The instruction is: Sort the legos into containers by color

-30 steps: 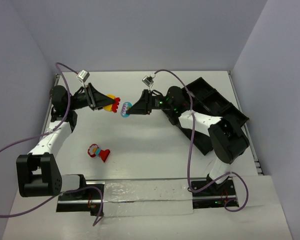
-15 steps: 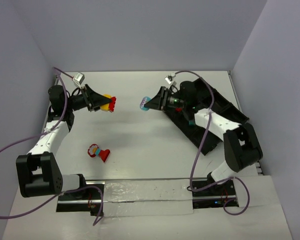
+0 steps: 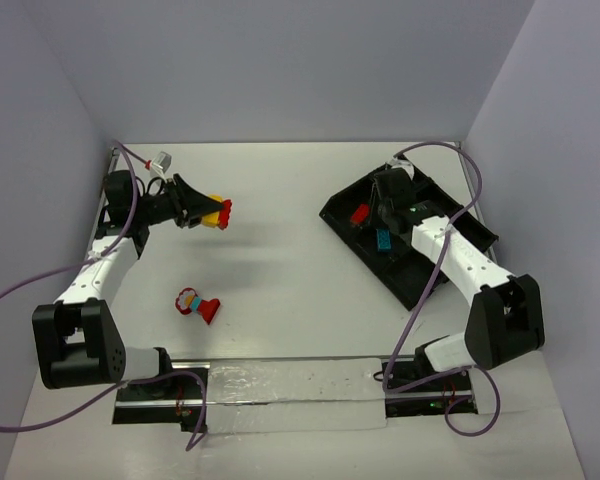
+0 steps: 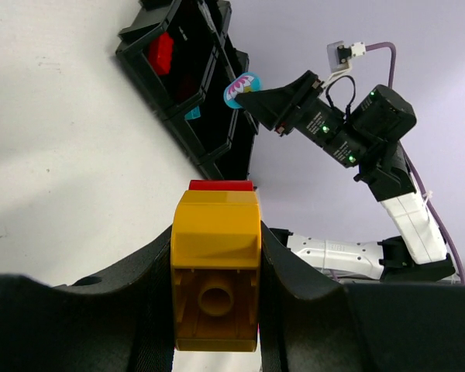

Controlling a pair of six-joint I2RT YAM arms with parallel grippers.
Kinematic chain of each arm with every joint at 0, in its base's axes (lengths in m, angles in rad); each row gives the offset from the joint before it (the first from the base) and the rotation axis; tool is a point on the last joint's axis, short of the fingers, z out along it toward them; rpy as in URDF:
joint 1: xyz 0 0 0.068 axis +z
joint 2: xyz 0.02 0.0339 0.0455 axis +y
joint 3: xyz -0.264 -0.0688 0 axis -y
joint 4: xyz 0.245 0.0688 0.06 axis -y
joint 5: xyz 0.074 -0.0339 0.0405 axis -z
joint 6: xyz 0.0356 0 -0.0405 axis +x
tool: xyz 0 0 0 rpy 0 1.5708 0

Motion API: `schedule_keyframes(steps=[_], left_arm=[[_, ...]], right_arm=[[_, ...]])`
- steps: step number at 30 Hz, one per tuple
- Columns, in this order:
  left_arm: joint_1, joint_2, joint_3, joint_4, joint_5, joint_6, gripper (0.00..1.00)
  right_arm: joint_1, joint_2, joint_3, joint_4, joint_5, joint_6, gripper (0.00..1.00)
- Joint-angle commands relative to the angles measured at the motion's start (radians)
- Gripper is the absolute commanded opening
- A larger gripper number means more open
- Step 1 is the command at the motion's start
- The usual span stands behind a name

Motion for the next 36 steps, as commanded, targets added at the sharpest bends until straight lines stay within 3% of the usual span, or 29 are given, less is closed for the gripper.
schedule_keyframes(steps=[1, 8, 13, 15, 18, 25, 30, 36], left_arm=[[0.002, 0.001, 0.047, -0.010, 0.002, 0.018, 0.00], [0.001, 0.004, 0.061, -0.027, 0.002, 0.026, 0.00], [0.000, 0.003, 0.052, -0.036, -0.005, 0.035, 0.00], [0.000, 0.003, 0.047, -0.032, -0.003, 0.031, 0.00], [0.001, -0.002, 0.046, -0.033, -0.006, 0.029, 0.00], [0.000, -0.014, 0.052, -0.041, -0.016, 0.032, 0.00], [-0.001, -0.013, 0.058, -0.038, -0.010, 0.030, 0.00], [-0.019, -0.013, 0.058, 0.018, 0.029, 0.006, 0.00]], right_arm=[[-0.031, 0.002, -0.018, -0.023, 0.123, -0.024, 0.00], [-0.083, 0.002, -0.054, 0.009, 0.140, -0.023, 0.00], [-0.105, 0.027, -0.062, 0.020, 0.147, -0.029, 0.07], [-0.107, 0.034, -0.065, 0.024, 0.138, -0.027, 0.14], [-0.107, 0.042, -0.068, 0.032, 0.128, -0.021, 0.45], [-0.106, 0.043, -0.065, 0.039, 0.106, -0.020, 0.74], [-0.106, 0.016, -0.035, 0.023, 0.091, -0.025, 0.76], [-0.087, -0.109, 0.004, 0.105, -0.209, -0.051, 0.76]])
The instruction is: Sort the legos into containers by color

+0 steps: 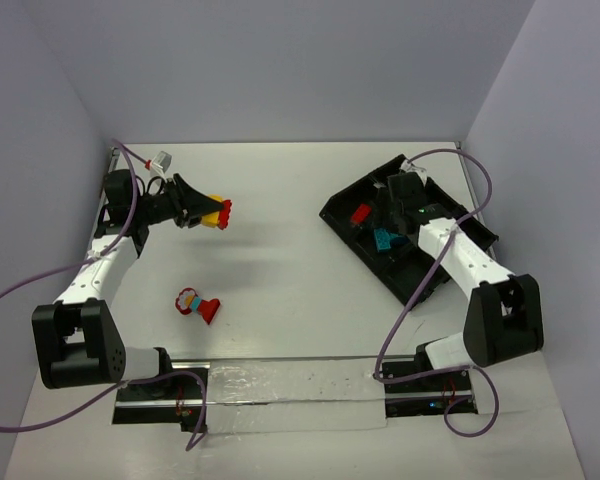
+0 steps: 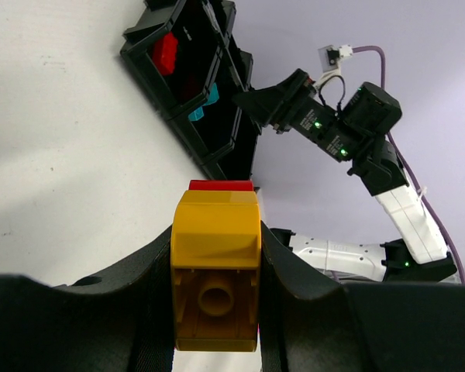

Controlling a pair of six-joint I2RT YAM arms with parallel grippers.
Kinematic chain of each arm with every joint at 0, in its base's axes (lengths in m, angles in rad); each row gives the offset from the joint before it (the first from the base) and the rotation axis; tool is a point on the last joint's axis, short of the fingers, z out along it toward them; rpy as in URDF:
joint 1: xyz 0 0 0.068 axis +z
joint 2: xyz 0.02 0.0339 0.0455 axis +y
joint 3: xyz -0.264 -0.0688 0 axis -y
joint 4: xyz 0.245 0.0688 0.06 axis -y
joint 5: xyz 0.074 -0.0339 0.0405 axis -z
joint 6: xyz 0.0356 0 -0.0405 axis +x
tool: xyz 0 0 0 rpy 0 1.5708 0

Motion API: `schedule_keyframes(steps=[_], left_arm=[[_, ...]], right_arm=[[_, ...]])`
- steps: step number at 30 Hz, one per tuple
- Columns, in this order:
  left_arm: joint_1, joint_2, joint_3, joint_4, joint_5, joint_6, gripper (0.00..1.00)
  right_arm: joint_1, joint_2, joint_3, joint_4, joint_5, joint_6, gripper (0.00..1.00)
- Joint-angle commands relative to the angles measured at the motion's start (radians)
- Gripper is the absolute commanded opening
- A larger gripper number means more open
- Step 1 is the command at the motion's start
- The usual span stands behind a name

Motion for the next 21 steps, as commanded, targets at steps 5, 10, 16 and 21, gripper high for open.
schedule_keyframes(steps=[5, 10, 16, 21], left_arm=[[-0.038, -0.016, 0.030, 0.181, 0.060, -0.099, 0.00], [-0.112, -0.020, -0.001, 0.457, 0.062, -0.295, 0.00], [-0.132, 0.021, -0.055, 0.859, 0.071, -0.597, 0.00], [-0.140, 0.031, -0.046, 0.857, 0.067, -0.605, 0.00]], right_arm=[[0.106, -0.130, 0.133, 0.179, -0.556, -0.026, 0.78], [0.282, -0.064, 0.188, 0.315, -0.771, 0.060, 0.80], [0.312, -0.012, 0.128, 0.674, -0.930, 0.294, 0.82], [0.344, 0.024, 0.148, 0.756, -0.966, 0.357, 0.83]])
